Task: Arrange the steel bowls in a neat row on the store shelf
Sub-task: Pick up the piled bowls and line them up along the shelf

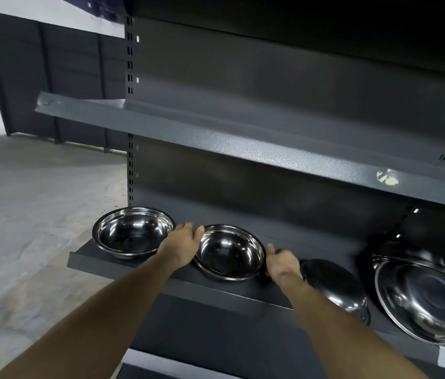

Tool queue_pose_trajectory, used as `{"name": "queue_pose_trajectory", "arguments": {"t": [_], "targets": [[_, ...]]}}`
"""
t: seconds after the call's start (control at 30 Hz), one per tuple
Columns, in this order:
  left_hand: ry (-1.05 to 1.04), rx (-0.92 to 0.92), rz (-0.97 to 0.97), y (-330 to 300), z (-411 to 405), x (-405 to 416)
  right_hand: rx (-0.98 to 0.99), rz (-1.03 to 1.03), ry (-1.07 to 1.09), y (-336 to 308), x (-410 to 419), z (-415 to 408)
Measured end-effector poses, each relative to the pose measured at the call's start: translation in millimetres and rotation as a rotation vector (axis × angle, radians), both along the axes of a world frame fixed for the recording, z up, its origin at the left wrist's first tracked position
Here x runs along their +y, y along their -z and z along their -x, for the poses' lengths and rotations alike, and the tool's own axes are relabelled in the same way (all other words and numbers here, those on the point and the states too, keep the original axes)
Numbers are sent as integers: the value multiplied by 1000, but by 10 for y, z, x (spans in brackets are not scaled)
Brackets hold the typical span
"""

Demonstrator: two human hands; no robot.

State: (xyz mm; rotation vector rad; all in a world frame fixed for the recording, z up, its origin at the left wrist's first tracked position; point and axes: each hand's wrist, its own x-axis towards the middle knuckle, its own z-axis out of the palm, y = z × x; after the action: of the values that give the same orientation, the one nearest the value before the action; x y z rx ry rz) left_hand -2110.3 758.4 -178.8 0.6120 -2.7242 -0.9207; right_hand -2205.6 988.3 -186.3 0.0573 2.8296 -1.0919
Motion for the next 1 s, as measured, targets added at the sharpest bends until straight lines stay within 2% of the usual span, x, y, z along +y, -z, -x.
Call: {"name": "queue_pose_trajectory", "arguments": {"t": [0.5, 0.73, 0.9, 1.0], "targets": [[133, 43, -8, 31, 330, 408, 91, 49, 217, -11, 537, -71], [221, 70, 25, 50, 542, 986, 256, -103, 374, -8, 1166, -64], [260, 95, 53, 47, 642, 1432, 166, -110, 344, 86, 1686, 62], [248, 80, 74, 21, 725, 1692, 52, -24, 194, 149, 1943, 107]]}}
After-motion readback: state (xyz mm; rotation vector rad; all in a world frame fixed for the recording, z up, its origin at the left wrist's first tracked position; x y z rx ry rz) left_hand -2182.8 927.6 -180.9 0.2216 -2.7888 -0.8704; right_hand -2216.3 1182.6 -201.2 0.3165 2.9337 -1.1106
